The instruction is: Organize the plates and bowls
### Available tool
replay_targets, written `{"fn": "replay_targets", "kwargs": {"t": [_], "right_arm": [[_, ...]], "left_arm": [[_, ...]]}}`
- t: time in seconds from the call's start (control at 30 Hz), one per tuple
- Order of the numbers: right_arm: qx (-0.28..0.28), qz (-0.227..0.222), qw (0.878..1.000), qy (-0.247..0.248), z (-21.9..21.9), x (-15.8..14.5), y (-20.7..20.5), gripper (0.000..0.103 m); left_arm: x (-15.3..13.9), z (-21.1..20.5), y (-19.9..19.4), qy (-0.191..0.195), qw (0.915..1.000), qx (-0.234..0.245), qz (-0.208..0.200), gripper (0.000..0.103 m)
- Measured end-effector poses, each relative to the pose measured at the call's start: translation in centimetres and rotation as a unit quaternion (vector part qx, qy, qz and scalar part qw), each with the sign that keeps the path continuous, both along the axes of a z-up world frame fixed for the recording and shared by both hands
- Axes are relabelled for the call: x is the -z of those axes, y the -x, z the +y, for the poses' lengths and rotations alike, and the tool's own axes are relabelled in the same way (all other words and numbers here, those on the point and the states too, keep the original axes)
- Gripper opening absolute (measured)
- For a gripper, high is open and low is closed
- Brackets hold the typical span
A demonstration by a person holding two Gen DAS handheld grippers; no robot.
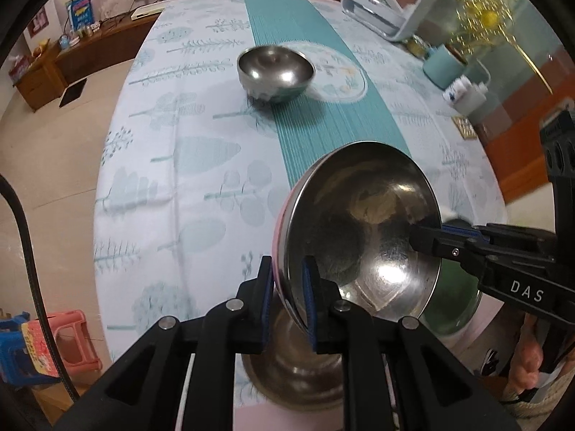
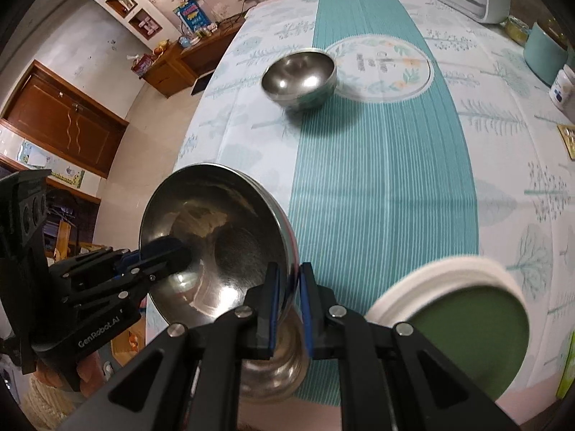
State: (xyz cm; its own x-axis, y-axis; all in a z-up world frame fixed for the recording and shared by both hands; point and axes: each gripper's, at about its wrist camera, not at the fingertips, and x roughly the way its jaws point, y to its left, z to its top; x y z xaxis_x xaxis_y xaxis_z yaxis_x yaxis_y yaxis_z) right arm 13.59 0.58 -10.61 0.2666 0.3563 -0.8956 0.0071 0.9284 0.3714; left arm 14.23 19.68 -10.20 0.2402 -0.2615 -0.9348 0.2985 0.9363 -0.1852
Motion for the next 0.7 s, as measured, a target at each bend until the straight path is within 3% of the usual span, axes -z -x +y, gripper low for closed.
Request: {"fn": "replay_targets", "kwargs": {"t": [0.33, 0.7], "right_arm": [[-0.015, 0.047, 0.999, 0.005, 1.9, 2.7, 4.3, 0.011], [-0.014, 0.078, 0.997, 0.014, 2.4, 5.1, 5.6, 0.011]], "left_arm": [[2.6, 0.5, 4.5, -0.028, 0.9985, 0.026, 0.039, 0.016], [4.8, 0.2, 5.5, -0.041, 0.9964, 0.038, 0.064, 0.017]]}}
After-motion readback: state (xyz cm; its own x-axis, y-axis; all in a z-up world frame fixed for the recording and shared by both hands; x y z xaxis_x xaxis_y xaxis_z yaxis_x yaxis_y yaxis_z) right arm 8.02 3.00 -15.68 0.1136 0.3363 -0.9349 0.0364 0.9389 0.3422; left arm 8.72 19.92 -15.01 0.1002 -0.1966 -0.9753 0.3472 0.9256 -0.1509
